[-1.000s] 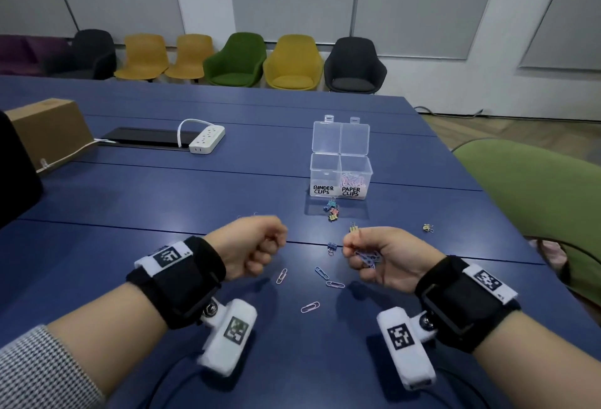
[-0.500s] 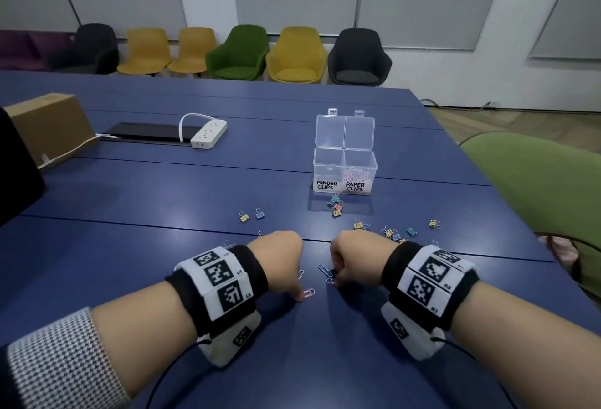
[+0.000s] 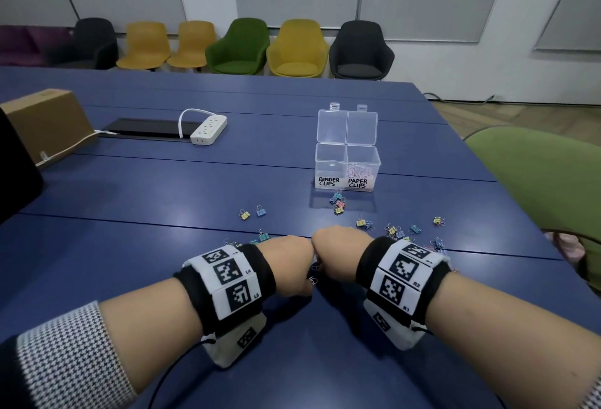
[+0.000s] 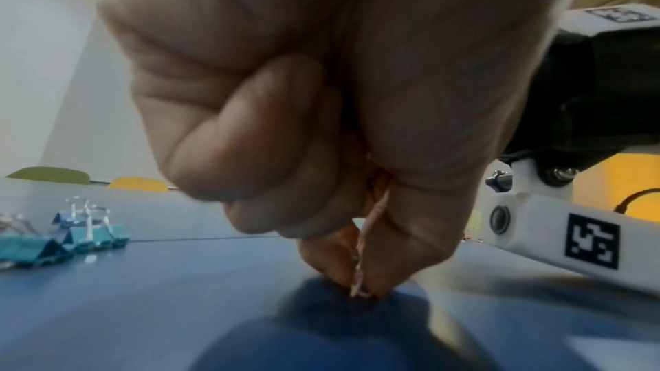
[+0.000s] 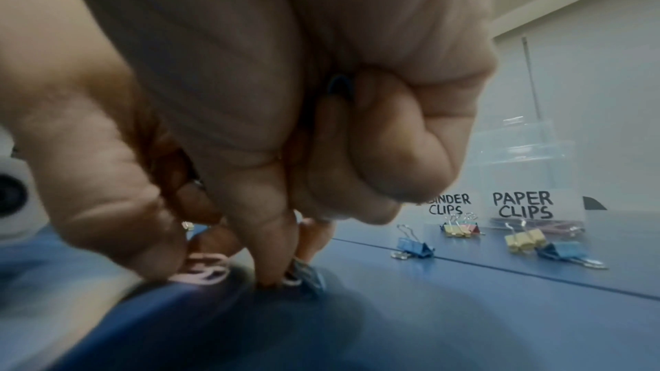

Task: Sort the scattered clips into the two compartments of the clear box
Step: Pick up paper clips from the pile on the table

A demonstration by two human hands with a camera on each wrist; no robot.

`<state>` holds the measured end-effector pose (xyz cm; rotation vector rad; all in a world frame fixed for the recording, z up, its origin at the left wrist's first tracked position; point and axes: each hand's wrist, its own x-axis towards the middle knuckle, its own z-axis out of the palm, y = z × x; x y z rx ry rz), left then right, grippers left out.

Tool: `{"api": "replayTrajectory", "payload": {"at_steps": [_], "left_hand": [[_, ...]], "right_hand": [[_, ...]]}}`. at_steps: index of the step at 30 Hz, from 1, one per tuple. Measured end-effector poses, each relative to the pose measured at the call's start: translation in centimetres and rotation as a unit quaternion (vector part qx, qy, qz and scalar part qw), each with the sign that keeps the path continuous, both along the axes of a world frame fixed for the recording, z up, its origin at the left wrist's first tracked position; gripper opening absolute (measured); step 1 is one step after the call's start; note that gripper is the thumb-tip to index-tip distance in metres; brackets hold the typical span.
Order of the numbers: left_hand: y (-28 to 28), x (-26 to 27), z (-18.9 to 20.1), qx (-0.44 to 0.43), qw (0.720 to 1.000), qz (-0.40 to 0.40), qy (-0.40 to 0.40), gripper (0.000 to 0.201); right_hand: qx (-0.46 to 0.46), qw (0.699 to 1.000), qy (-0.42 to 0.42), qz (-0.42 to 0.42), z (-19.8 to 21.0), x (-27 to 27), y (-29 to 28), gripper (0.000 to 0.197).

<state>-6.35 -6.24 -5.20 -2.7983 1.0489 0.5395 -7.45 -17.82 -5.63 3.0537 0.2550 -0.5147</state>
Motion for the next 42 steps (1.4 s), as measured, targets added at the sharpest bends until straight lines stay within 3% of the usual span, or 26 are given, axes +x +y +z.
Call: {"api": "replayTrajectory", "payload": {"at_steps": [7, 18, 23, 26, 27, 28, 29, 31, 32, 35, 38, 40, 42], "left_hand": [[-0.4, -0.6, -0.1, 0.049, 0.999, -0.004, -0.013, 0.032], [-1.0, -1.9, -0.1, 0.094, 0.995, 0.018, -0.021, 0.035], [-1.1, -2.4, 0.3, 0.089, 0.995, 0.029, -0.027, 0.034], [-0.4, -1.4, 0.7, -0.022, 0.992, 0.104, 0.069, 0.028], [0.0, -0.8, 0.8, -0.104, 0.971, 0.158, 0.148, 0.025], [0.4, -0.3, 0.9, -0.200, 0.923, 0.217, 0.247, 0.024], [0.8, 0.2, 0.9, -0.283, 0.856, 0.269, 0.339, 0.025], [1.7, 1.0, 1.1, -0.403, 0.713, 0.325, 0.472, 0.024], [2.0, 1.2, 1.2, -0.441, 0.660, 0.332, 0.510, 0.024], [2.7, 1.3, 1.1, -0.513, 0.558, 0.335, 0.560, 0.023], [2.7, 0.9, 0.6, -0.531, 0.522, 0.321, 0.586, 0.016], [2.3, 0.7, 0.0, -0.509, 0.543, 0.330, 0.580, 0.018], [1.9, 0.5, -0.8, -0.467, 0.588, 0.341, 0.565, 0.023]], "right_hand": [[-0.027, 0.999, 0.014, 0.012, -0.4, -1.2, -0.9, 0.035], [-0.047, 0.997, 0.068, -0.007, 0.2, -3.9, -0.5, 0.037], [0.086, 0.993, 0.045, -0.072, 1.0, -4.1, -1.9, 0.017], [0.268, 0.951, 0.017, -0.152, 2.0, -4.3, -3.4, 0.011], [0.333, 0.923, 0.016, -0.194, 2.2, -4.4, -3.9, 0.012], [0.375, 0.900, 0.018, -0.222, 2.3, -4.7, -4.3, 0.013], [0.387, 0.893, 0.023, -0.230, 2.3, -4.9, -4.6, 0.014], [0.342, 0.917, 0.036, -0.205, 2.0, -5.0, -4.4, 0.016], [0.295, 0.938, 0.041, -0.176, 1.8, -5.0, -4.1, 0.017], [0.169, 0.980, 0.050, -0.093, 0.8, -5.1, -2.8, 0.010], [0.070, 0.995, 0.060, -0.040, 0.6, -5.3, -1.5, 0.012], [0.005, 0.997, 0.071, -0.007, 0.6, -4.9, -0.8, 0.014], [-0.038, 0.996, 0.084, 0.017, 0.6, -4.5, -0.5, 0.014]]}}
